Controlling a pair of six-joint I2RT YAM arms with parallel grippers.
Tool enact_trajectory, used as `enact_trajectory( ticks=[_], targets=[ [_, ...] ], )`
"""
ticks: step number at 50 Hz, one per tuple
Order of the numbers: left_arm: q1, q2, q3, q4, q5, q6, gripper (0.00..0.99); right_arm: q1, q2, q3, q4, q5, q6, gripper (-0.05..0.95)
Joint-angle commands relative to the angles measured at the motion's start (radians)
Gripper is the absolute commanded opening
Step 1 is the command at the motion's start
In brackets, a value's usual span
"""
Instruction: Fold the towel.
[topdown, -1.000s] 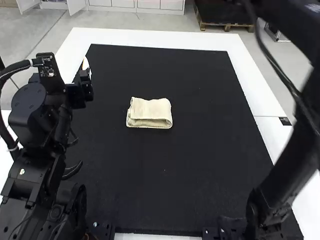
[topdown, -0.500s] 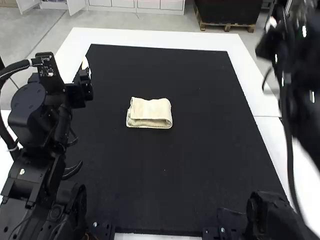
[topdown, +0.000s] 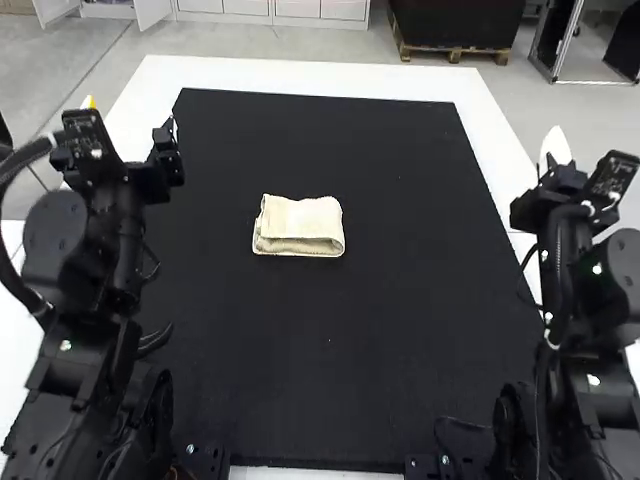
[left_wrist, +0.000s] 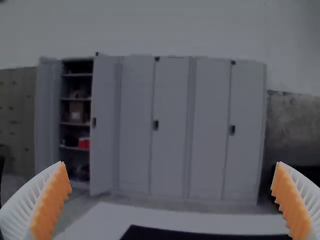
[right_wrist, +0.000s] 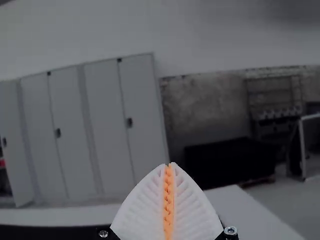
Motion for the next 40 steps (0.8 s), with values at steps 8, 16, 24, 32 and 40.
enact_trajectory(
  ticks=[8, 16, 24, 32, 40],
  targets=[
    [0.002, -0.021, -0.192, 0.148, 0.036, 0.101, 0.941, -0.017, -0.005, -0.078, 0.058, -0.025, -0.007, 0.0],
    [0.007, -0.021, -0.189, 0.036, 0.14, 0.016, 0.943, -0.017, -0.005, -0.156, 0.11, -0.025, -0.021, 0.0],
    [0.005, -0.021, -0.189, -0.115, 0.208, 0.005, 0.944, -0.02, -0.005, -0.167, 0.006, -0.031, 0.002, 0.0],
    [0.002, -0.021, -0.19, -0.21, 0.208, 0.005, 0.956, -0.02, -0.005, -0.167, -0.038, -0.077, -0.004, 0.0],
    [0.007, -0.021, -0.189, -0.267, 0.206, 0.007, 0.959, -0.02, -0.005, -0.167, -0.186, -0.151, -0.065, 0.01]
  ],
)
